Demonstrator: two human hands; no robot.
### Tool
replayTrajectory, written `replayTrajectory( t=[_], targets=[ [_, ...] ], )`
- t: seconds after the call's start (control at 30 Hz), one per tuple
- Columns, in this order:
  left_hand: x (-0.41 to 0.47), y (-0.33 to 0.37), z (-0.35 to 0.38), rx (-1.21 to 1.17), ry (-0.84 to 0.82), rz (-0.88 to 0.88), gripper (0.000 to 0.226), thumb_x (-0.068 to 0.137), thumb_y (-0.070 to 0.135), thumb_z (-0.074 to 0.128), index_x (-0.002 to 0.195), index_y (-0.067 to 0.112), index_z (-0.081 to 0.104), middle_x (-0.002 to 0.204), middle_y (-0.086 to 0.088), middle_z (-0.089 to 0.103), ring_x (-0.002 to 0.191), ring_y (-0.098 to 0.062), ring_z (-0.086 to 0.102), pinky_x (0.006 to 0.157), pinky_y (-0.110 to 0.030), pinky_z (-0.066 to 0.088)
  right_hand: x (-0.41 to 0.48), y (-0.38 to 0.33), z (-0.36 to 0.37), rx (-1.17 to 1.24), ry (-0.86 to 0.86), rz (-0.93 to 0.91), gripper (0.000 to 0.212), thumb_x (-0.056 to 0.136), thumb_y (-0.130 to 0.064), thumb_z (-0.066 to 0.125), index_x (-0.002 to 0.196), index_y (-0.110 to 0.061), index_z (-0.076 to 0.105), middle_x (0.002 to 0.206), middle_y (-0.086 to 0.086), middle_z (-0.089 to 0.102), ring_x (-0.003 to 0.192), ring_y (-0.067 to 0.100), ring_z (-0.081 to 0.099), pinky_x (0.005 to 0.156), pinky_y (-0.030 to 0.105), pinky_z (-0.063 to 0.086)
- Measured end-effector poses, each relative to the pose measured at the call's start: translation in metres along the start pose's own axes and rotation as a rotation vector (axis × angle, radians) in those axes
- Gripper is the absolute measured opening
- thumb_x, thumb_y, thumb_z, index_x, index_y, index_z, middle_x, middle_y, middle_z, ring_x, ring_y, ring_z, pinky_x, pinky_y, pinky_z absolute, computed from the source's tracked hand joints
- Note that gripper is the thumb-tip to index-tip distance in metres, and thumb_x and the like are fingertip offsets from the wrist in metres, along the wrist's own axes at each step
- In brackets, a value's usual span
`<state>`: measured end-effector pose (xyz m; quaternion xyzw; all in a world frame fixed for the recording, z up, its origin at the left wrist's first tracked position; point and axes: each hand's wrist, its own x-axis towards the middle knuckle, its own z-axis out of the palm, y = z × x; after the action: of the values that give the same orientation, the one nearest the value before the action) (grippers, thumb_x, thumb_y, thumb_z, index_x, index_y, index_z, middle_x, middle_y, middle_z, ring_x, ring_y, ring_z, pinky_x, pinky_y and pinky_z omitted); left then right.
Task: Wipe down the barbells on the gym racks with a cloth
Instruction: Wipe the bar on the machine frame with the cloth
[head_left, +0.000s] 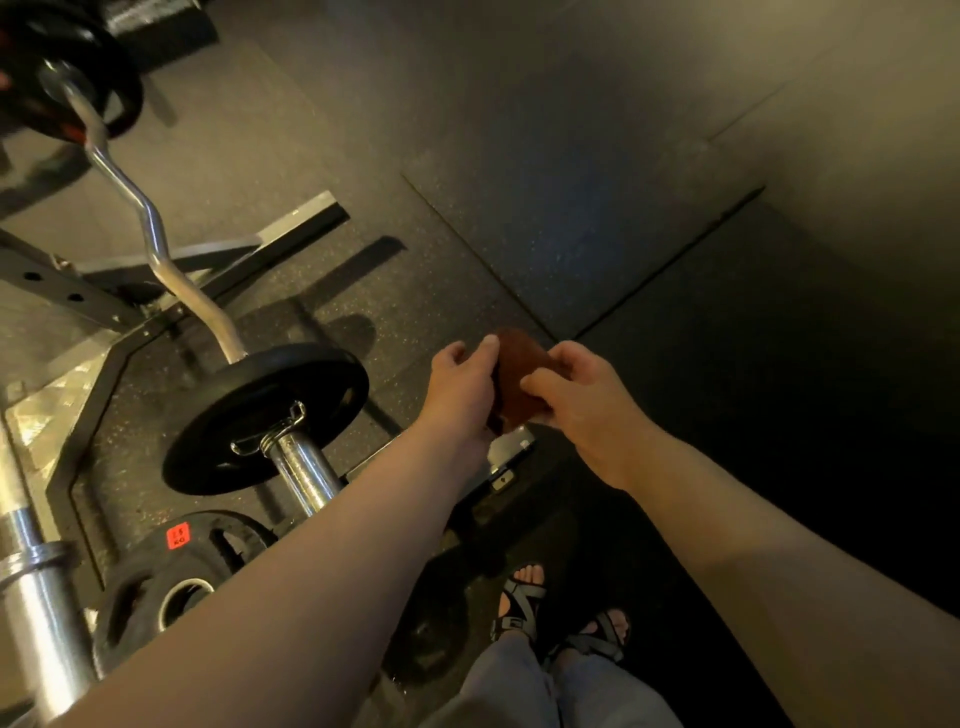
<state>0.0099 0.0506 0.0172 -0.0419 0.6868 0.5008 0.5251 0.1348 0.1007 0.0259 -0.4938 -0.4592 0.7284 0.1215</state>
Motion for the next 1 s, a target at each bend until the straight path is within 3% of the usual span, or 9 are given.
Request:
replayTrajectory(
  t=[0.13, 0.2, 0.3, 0.5, 0.67, 0.77, 0.87, 0.93, 1.0],
  targets=[
    [-0.036, 0.025, 0.034, -0.002, -0.117, 0.138, 0.048, 0.096, 0.027, 0.067, 0.137, 0.041, 0.046, 0.126, -0.003, 0.059, 0.105, -0.030, 0.066, 0.075, -0.051, 0.062, -0.038, -0.026, -0.030, 0.073, 0.036, -0.057, 0.022, 0.097, -0.009, 0.063, 0.118, -0.011, 0.060, 0.113, 0.010, 0.071, 0.103, 0.019, 0.074, 0.086, 0.032, 0.061],
    [-0.055, 0.034, 0.056, 0.057, -0.184, 0.228, 0.051, 0.092, 0.019, 0.072, 0.131, 0.043, 0.050, 0.126, 0.002, 0.059, 0.106, -0.026, 0.065, 0.071, -0.046, 0.062, -0.059, -0.038, -0.048, 0.110, 0.077, -0.085, 0.026, 0.098, -0.023, 0.065, 0.123, -0.016, 0.060, 0.113, 0.006, 0.073, 0.102, 0.016, 0.074, 0.089, 0.035, 0.060],
    [-0.088, 0.045, 0.092, 0.140, -0.350, 0.352, 0.060, 0.085, 0.008, 0.077, 0.131, 0.039, 0.052, 0.125, 0.001, 0.063, 0.109, -0.023, 0.066, 0.081, -0.048, 0.062, -0.094, -0.053, -0.077, 0.032, 0.184, -0.171, 0.030, 0.100, -0.043, 0.059, 0.122, -0.023, 0.064, 0.109, -0.001, 0.076, 0.104, 0.012, 0.073, 0.092, 0.036, 0.057],
    [-0.166, 0.056, 0.172, 0.275, -0.723, 0.445, 0.045, 0.085, -0.003, 0.073, 0.122, 0.020, 0.065, 0.110, -0.004, 0.075, 0.102, -0.019, 0.072, 0.093, -0.043, 0.059, -0.183, -0.075, -0.144, -0.079, 0.568, -0.385, 0.022, 0.103, -0.031, 0.058, 0.124, -0.026, 0.061, 0.112, -0.006, 0.073, 0.101, 0.004, 0.072, 0.083, 0.025, 0.058],
    [-0.239, 0.041, 0.235, 0.383, -0.950, 0.573, 0.033, 0.089, 0.003, 0.074, 0.120, 0.012, 0.067, 0.110, -0.002, 0.076, 0.104, -0.014, 0.071, 0.089, -0.030, 0.058, -0.281, -0.081, -0.196, 0.044, 0.809, -0.470, 0.030, 0.092, -0.035, 0.070, 0.119, -0.025, 0.064, 0.109, -0.003, 0.075, 0.099, 0.008, 0.074, 0.083, 0.031, 0.062],
    [-0.287, 0.025, 0.266, 0.414, -1.057, 0.526, 0.034, 0.088, 0.019, 0.076, 0.121, 0.019, 0.066, 0.115, -0.001, 0.074, 0.109, -0.016, 0.070, 0.101, -0.039, 0.054, -0.347, -0.072, -0.225, 0.307, 0.851, -0.477, 0.044, 0.083, -0.037, 0.073, 0.122, -0.019, 0.066, 0.109, 0.000, 0.077, 0.103, 0.014, 0.074, 0.093, 0.038, 0.059],
    [-0.344, 0.000, 0.292, 0.501, -1.156, 0.451, 0.047, 0.071, 0.040, 0.083, 0.113, 0.026, 0.063, 0.118, -0.004, 0.071, 0.114, -0.022, 0.067, 0.108, -0.046, 0.048, -0.422, -0.053, -0.249, 0.527, 0.878, -0.531, 0.040, 0.085, -0.029, 0.072, 0.123, -0.018, 0.068, 0.108, 0.004, 0.078, 0.103, 0.021, 0.074, 0.091, 0.040, 0.060],
    [-0.379, -0.018, 0.306, 0.538, -1.237, 0.421, 0.058, 0.060, 0.040, 0.084, 0.111, 0.027, 0.061, 0.118, -0.005, 0.071, 0.114, -0.024, 0.067, 0.108, -0.048, 0.047, -0.463, -0.039, -0.262, 0.595, 0.950, -0.572, 0.037, 0.083, -0.029, 0.074, 0.119, -0.018, 0.071, 0.109, 0.006, 0.077, 0.102, 0.023, 0.075, 0.086, 0.041, 0.061],
    [-0.416, -0.039, 0.321, 0.586, -1.361, 0.410, 0.061, 0.061, 0.031, 0.082, 0.119, 0.023, 0.062, 0.117, -0.006, 0.070, 0.110, -0.024, 0.069, 0.104, -0.049, 0.052, -0.506, -0.021, -0.274, 0.621, 1.047, -0.631, 0.032, 0.082, -0.031, 0.076, 0.112, -0.020, 0.075, 0.112, 0.008, 0.076, 0.104, 0.025, 0.074, 0.082, 0.039, 0.060]
  ],
)
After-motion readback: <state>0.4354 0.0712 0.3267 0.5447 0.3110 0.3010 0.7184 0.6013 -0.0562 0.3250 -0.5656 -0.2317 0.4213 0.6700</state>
